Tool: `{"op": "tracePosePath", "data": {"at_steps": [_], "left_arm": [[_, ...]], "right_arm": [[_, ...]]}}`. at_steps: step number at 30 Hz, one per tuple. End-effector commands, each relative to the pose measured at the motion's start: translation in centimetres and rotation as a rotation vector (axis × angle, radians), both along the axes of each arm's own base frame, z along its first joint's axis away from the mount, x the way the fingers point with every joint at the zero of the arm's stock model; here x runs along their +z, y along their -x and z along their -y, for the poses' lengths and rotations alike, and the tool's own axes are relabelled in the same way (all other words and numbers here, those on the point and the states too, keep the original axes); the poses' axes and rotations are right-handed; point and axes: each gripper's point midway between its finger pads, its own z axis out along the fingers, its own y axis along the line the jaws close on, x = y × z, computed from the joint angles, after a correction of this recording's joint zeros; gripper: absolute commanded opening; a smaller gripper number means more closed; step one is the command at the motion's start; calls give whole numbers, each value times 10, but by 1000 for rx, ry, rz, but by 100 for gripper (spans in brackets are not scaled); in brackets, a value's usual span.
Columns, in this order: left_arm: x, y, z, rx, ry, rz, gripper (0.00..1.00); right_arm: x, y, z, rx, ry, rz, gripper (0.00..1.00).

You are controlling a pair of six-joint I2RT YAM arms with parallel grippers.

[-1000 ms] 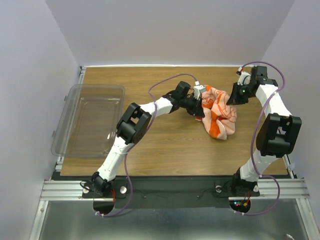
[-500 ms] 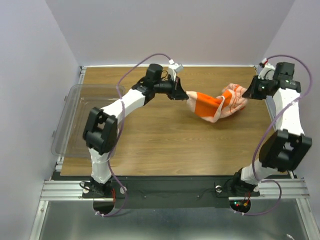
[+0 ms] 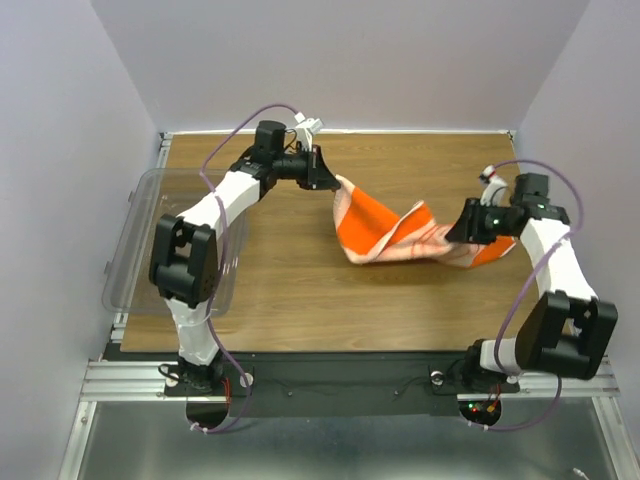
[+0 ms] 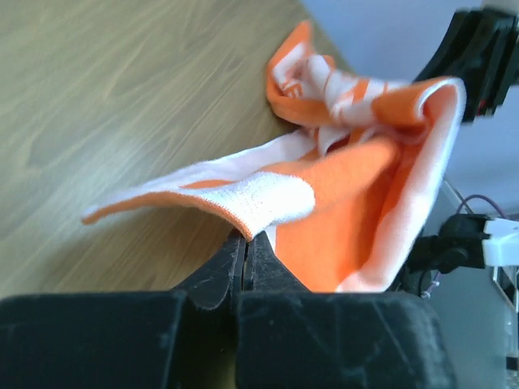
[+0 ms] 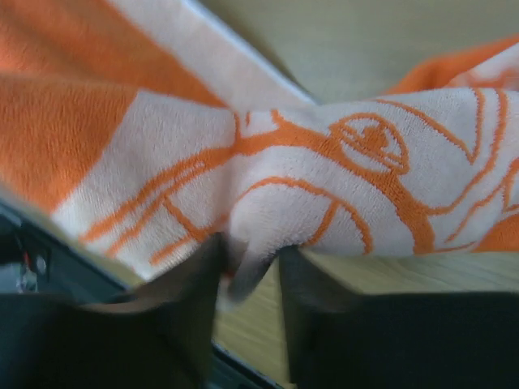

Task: Roll the towels
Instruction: Flatten the towel

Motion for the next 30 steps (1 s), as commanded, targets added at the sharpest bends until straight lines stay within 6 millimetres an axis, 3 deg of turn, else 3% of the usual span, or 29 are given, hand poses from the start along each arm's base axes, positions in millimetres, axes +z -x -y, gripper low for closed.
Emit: {"op": "tracePosePath", "data": {"at_steps": [1, 2, 4, 7, 10, 11, 13, 14, 15, 16, 19, 22, 24, 30], "left_arm": [[-18, -14, 4, 4, -74, -11, 0], [-29, -26, 1, 19, -129, -2, 0], [-45, -35, -5, 44, -199, -32, 0], [-65, -50, -17, 83, -312, -19, 0], [-63, -68, -29, 140, -317, 0, 3], [-61, -70, -31, 141, -317, 17, 6], [-54, -74, -34, 139, -325, 58, 21], [-54, -72, -36, 127, -339, 73, 28], [-52, -72, -36, 122, -342, 84, 41], [-48, -70, -37, 120, -343, 94, 47], [-44, -64, -41, 103, -363, 120, 61], [-50, -57, -46, 97, -388, 112, 65], [-52, -52, -47, 86, -391, 103, 66], [-49, -38, -49, 69, -381, 101, 66]], "right_arm": [[-29, 18, -31, 193, 6, -54, 55], [-28, 20, -30, 214, 53, -46, 70], [-24, 14, -18, 187, 131, -27, 76], [-8, -2, 5, 166, 257, 44, 75], [1, -26, 21, 131, 320, 72, 71], [4, -45, 27, 122, 337, 84, 68], [12, -72, 39, 94, 378, 119, 66], [-4, -84, 43, 80, 371, 73, 66], [-13, -94, 46, 76, 370, 49, 65], [-15, -103, 49, 65, 369, 37, 64], [-35, -130, 49, 56, 335, -18, 64], [-58, -135, 33, 104, 321, -81, 67], [-69, -125, 17, 158, 311, -120, 70], [-99, -83, 0, 269, 261, -242, 73]]}}
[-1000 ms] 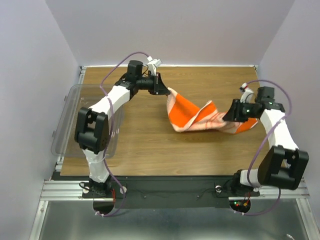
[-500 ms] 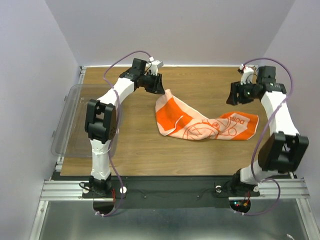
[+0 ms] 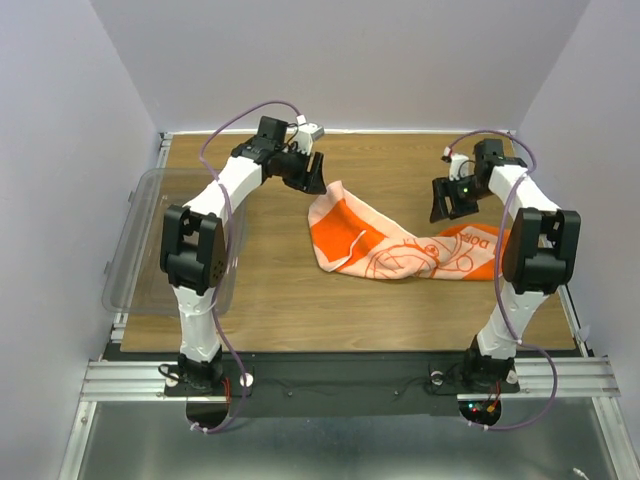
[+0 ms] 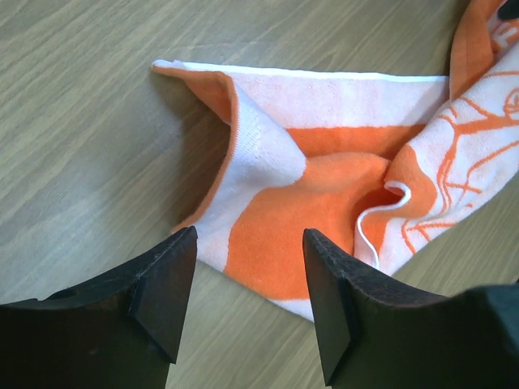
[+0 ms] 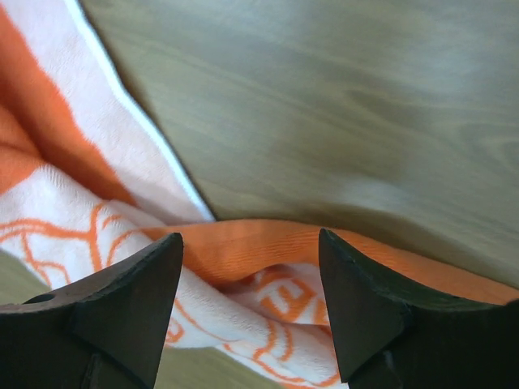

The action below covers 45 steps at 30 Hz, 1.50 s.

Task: Roll the towels
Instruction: Flatten the towel

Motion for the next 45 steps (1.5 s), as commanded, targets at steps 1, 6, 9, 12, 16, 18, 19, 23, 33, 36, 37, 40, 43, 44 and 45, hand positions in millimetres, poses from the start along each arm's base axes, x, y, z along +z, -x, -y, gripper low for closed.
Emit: {"op": "tracePosePath", "data": {"at_steps": [1, 6, 9, 12, 16, 18, 19, 23, 33, 36, 37, 40, 43, 44, 45], "left_arm": [[40, 11, -1, -32, 31, 86, 66], [47, 12, -1, -25, 38, 97, 66], [49, 12, -1, -20, 40, 96, 66], [52, 13, -2, -13, 41, 97, 66], [58, 12, -3, -6, 37, 108, 65], [65, 14, -5, -1, 36, 124, 65], [70, 15, -6, 0, 40, 136, 65], [70, 22, -10, 2, 34, 148, 65], [59, 26, -15, 9, 9, 135, 65], [63, 27, -13, 0, 23, 137, 65], [62, 27, -13, -1, 26, 133, 65], [66, 28, -11, -4, 40, 135, 65], [69, 27, -14, 2, 44, 139, 65], [69, 27, -15, 3, 47, 137, 65], [70, 27, -16, 4, 49, 135, 65]], "right_arm": [[3, 31, -17, 88, -56, -63, 73], [-9, 69, -39, 177, -133, -175, 72], [-4, 80, -46, 218, -175, -192, 60], [8, 93, -57, 259, -237, -219, 26], [31, 107, -66, 353, -293, -179, 1], [45, 127, -70, 410, -287, -163, 1], [43, 135, -68, 467, -253, -146, 1], [24, 196, -67, 643, -81, -117, 4], [2, 220, -56, 771, 177, 11, 74], [46, 185, -83, 691, 76, 110, 73], [54, 178, -89, 646, 42, 106, 72], [76, 146, -103, 549, -35, 121, 67], [57, 116, -90, 448, 24, 76, 59], [50, 110, -86, 438, 43, 73, 57], [41, 107, -83, 438, 64, 63, 57]]}}
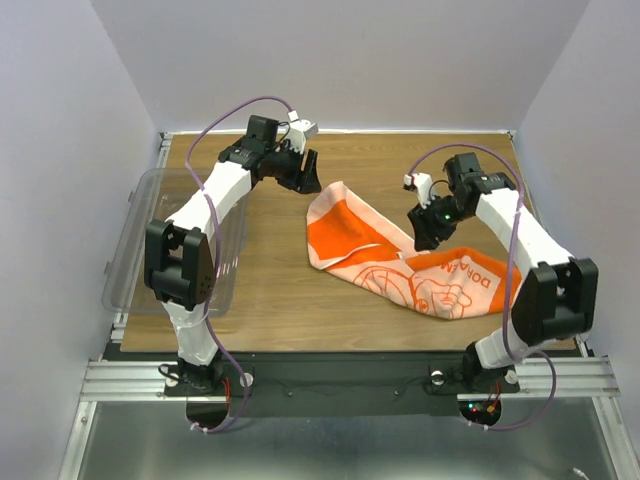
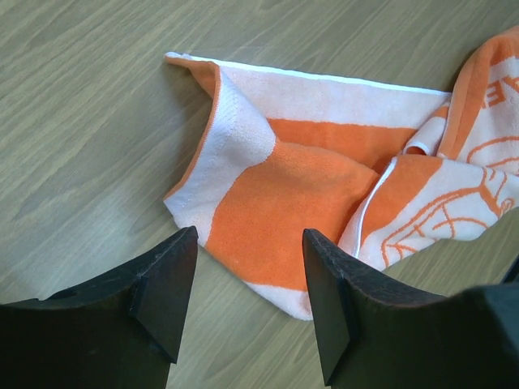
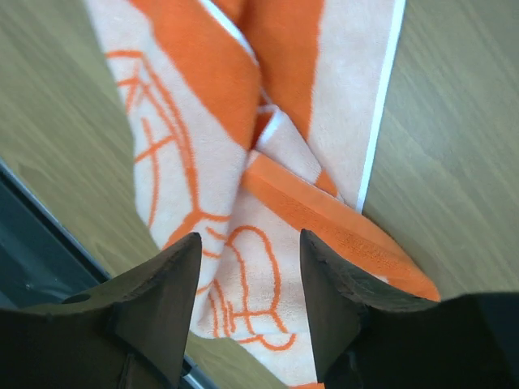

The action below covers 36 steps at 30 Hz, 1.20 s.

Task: Roll the towels
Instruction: Flatten the towel

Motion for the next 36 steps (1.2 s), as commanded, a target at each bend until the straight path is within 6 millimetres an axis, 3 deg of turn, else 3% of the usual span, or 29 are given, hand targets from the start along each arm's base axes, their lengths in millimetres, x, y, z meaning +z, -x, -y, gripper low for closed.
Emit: {"op": "tracePosePath", "data": {"at_steps": [1, 3, 6, 9, 14, 21, 22, 26, 27, 28, 29, 31, 33, 34, 36], "left_arm": [[30, 3, -4, -10, 45, 59, 65], [29, 4, -6, -10, 47, 48, 65], [22, 5, -9, -15, 35, 42, 65], [16, 7, -11, -18, 27, 32, 66], [0, 12, -13, -32, 1, 4, 66], [-9, 37, -17, -135, -30, -7, 69], [-12, 41, -17, -161, -36, -6, 69], [-23, 68, -24, -275, -105, 23, 69], [-35, 79, -27, -300, -132, 15, 69], [-31, 85, -31, -337, -160, 69, 69], [-44, 98, -35, -370, -192, 66, 69], [-50, 111, -34, -420, -240, 106, 69], [-66, 125, -38, -453, -335, 143, 69], [-69, 133, -19, -501, -354, 194, 69], [-83, 138, -8, -520, -413, 252, 69]], "right_arm": [[-26, -21, 15, -94, 55, -35, 57], [-33, -24, 25, -79, 93, -23, 59], [-41, -27, 38, -24, 152, 17, 72], [-48, -27, 34, 2, 147, 5, 73], [-78, -25, 29, 33, 172, -23, 72], [-98, -18, 20, 78, 192, -36, 67], [-102, -16, 19, 78, 199, -41, 65], [-112, -23, 19, 53, 220, -21, 33], [-112, -25, 20, 44, 223, -17, 12], [-105, -30, 19, 20, 218, 0, 1], [-98, -33, 19, 8, 217, 19, 1], [-83, -39, 20, -30, 204, 55, 0], [-55, -50, 21, -74, 172, 123, 1], [-47, -52, 21, -95, 162, 139, 0], [-32, -57, 23, -119, 145, 173, 1]]}}
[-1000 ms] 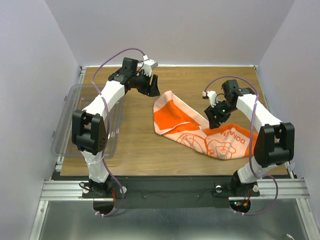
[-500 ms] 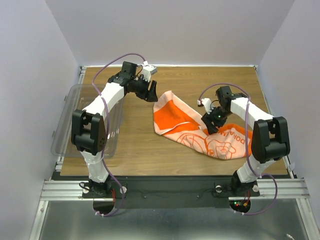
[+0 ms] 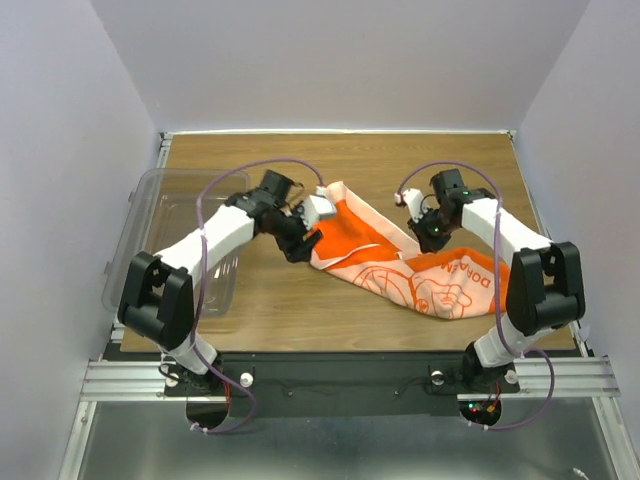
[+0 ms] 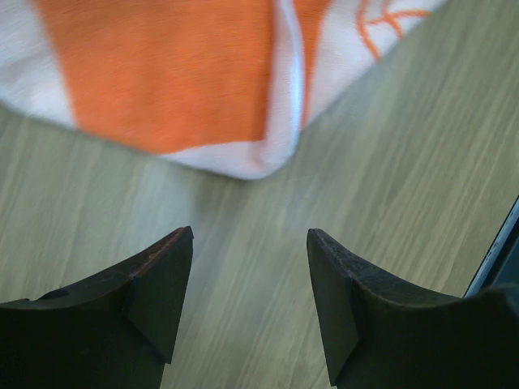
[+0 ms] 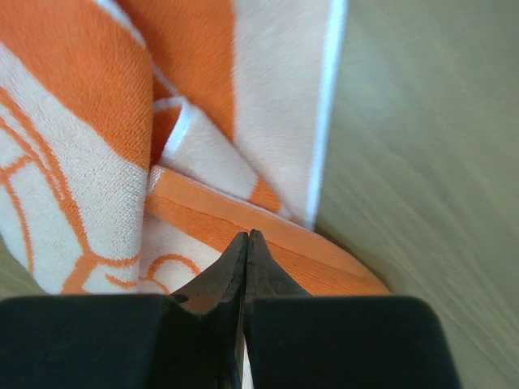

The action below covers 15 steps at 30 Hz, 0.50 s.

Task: Roll the towels
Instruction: Flatten the towel

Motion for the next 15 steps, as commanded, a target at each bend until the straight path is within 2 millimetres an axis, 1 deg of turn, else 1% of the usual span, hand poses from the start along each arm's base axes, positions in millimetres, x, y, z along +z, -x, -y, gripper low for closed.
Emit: {"op": "tracePosePath", "data": {"at_steps": [1, 2, 3, 5, 6, 7, 8, 9, 10, 11, 13, 15], "left_arm": [[-11, 6, 24, -130, -80, 197, 69], [-19, 5, 29, -124, -92, 203, 69], [-17, -5, 36, -101, -66, 229, 69], [-21, -12, 45, -73, -45, 210, 69], [-19, -17, 51, -69, -24, 220, 69], [-22, -14, 57, -98, -3, 200, 69], [-19, -14, 63, -113, 10, 201, 69], [-20, -11, 67, -128, 19, 193, 69], [-23, -8, 72, -145, 30, 176, 68], [-22, -4, 79, -163, 40, 174, 68], [-25, 0, 87, -180, 50, 157, 68], [-32, 3, 94, -187, 46, 136, 66]], "right_arm": [[62, -37, 0, -76, -59, 213, 1], [69, -39, 3, -90, -61, 229, 1], [71, -39, 5, -97, -63, 235, 0], [72, -40, 10, -112, -61, 235, 1], [68, -38, 10, -108, -61, 222, 1], [62, -36, 8, -98, -66, 202, 8], [57, -33, 8, -102, -71, 174, 23], [45, -30, 6, -100, -72, 137, 32], [40, -28, 4, -103, -80, 116, 40], [37, -27, 0, -101, -103, 96, 45], [30, -25, -5, -92, -128, 64, 46], [21, -18, -10, -77, -153, 17, 47]]}}
